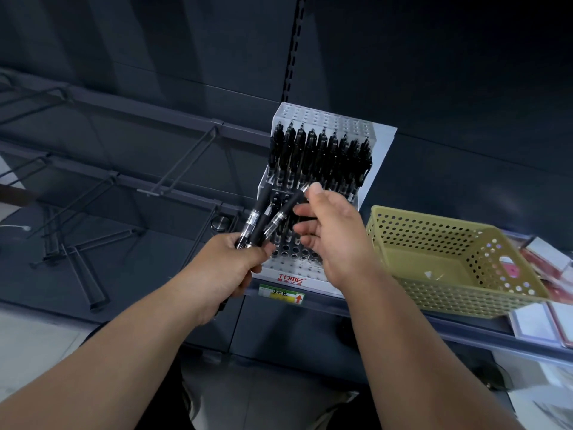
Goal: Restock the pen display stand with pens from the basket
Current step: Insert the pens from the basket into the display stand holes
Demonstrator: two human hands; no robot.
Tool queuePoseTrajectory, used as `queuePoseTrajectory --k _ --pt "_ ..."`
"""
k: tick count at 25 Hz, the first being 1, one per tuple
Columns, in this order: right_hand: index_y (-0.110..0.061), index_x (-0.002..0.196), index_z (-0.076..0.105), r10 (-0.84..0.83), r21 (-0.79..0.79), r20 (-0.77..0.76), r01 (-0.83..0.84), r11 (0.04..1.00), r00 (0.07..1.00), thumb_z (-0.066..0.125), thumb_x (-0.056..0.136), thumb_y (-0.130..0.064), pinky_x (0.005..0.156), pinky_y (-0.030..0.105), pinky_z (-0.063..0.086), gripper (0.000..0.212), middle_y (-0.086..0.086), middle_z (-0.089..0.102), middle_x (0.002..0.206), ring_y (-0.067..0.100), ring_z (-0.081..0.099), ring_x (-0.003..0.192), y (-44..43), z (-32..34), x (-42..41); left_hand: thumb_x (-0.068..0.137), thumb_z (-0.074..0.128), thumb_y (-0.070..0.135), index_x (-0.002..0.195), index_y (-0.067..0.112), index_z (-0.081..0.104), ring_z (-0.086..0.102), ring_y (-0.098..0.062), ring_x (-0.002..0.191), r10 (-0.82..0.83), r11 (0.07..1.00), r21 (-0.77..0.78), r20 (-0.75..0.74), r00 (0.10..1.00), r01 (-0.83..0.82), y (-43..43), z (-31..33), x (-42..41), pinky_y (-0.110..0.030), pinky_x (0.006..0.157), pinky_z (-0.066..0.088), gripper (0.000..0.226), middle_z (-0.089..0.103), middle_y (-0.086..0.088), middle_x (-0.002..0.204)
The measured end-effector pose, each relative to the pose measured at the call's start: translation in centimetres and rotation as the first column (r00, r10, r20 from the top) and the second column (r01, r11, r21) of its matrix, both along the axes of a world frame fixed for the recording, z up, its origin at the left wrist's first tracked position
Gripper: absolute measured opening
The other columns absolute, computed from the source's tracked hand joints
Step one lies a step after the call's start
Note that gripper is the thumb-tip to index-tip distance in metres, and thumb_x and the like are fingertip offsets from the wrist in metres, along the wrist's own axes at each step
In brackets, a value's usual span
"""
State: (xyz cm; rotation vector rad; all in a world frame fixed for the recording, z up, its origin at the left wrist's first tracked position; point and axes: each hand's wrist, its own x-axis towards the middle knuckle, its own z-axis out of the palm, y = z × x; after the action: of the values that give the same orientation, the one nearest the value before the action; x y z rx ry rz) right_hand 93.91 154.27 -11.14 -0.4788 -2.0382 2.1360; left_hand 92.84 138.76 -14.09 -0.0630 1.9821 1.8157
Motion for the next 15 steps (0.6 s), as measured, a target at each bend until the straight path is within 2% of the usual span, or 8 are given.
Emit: queuePoseTrajectory --k 4,9,13,14,15 --pt "-0.014 0.092 0.062 0.024 -0.001 -0.003 -0.024 1.000 1.000 0.056 0.098 -0.020 0.062 0.024 0.049 0.010 0.002 0.062 0.080 0.009 0.057 0.064 0.5 0.2 1.1 0.086 0.065 0.018 0.100 0.009 0.067 0.041 -0.008 0.043 -0.044 0.999 -0.011 -0.001 0.999 0.044 0.5 0.8 0.8 -0.018 0.038 0.031 0.016 0.060 -0.001 0.066" --pt "-0.005 0.095 0.060 -0.163 -0.251 0.018 0.162 0.954 0.986 0.051 0.100 -0.015 0.061 0.024 0.051 0.014 0.006 0.061 0.079 0.011 0.058 0.063 2.8 -0.8 2.2 0.087 0.066 0.017 0.099 0.011 0.062 0.044 -0.008 0.046 0.108 0.977 0.172 0.106 0.988 -0.125 0.0 0.9 0.9 -0.017 0.035 0.030 0.014 0.073 -0.008 0.082" --pt "-0.002 0.099 0.058 -0.139 -0.398 0.089 0.163 0.903 0.986 0.049 0.100 -0.013 0.066 0.027 0.055 0.014 0.010 0.065 0.087 0.016 0.064 0.071 3.2 -2.3 3.2 0.088 0.064 0.010 0.089 0.014 0.063 0.043 -0.008 0.047 0.172 0.953 0.232 0.108 0.979 -0.193 0.5 1.0 0.8 -0.017 0.036 0.030 0.004 0.071 -0.009 0.079" --pt "-0.003 0.104 0.058 -0.165 -0.373 0.131 0.203 0.905 0.978 0.051 0.100 -0.014 0.069 0.029 0.056 0.014 0.009 0.066 0.094 0.017 0.066 0.076 3.3 -2.9 3.2 0.088 0.064 0.010 0.087 0.015 0.063 0.042 -0.008 0.047 0.193 0.952 0.223 0.098 0.976 -0.210 0.6 0.9 0.7 -0.017 0.037 0.030 0.005 0.070 -0.007 0.078" --pt "-0.007 0.109 0.059 -0.228 -0.248 0.172 0.266 0.932 0.958 0.055 0.098 -0.018 0.074 0.032 0.058 0.015 0.007 0.066 0.102 0.018 0.068 0.082 3.6 -3.6 3.2 0.089 0.064 0.011 0.086 0.015 0.062 0.042 -0.008 0.048 0.216 0.952 0.204 0.078 0.973 -0.228 0.7 0.8 0.6 -0.017 0.037 0.031 0.006 0.069 -0.006 0.077"
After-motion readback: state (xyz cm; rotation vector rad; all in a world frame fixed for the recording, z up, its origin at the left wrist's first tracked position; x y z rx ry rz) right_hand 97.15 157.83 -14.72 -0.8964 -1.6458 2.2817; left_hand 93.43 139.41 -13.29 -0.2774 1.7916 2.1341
